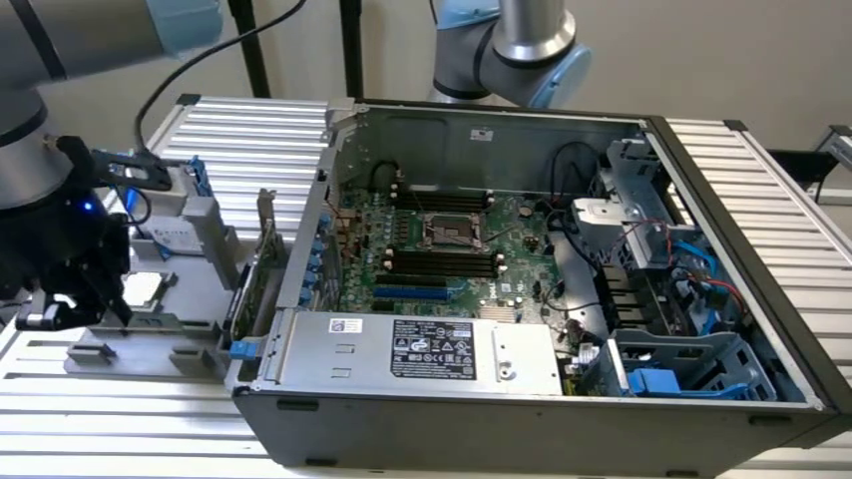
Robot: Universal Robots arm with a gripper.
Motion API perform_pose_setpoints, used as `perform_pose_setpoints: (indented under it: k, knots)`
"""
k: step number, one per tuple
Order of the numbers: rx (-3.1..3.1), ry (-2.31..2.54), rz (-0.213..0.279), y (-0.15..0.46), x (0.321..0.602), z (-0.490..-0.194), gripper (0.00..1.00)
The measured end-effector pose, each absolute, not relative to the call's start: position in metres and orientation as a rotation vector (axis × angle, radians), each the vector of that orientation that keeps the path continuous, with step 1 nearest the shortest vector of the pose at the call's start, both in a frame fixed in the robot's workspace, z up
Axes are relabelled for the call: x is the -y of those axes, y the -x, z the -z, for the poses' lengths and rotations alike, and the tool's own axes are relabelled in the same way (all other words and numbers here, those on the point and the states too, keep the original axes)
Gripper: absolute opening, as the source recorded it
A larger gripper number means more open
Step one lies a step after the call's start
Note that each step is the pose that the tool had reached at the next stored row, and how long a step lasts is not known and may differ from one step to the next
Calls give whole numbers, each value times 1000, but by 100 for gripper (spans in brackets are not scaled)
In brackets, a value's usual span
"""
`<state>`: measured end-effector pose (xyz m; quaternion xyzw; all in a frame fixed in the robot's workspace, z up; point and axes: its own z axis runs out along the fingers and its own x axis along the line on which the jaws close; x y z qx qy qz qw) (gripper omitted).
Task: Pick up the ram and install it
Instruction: 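Pick up the ram and move it above insertion slot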
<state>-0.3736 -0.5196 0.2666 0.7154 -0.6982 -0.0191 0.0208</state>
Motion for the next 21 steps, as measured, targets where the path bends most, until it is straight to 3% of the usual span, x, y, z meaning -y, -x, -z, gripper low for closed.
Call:
perform_pose_setpoints:
  k: [21]
  knots:
    - [2135, -2252, 64, 331, 520, -358, 14]
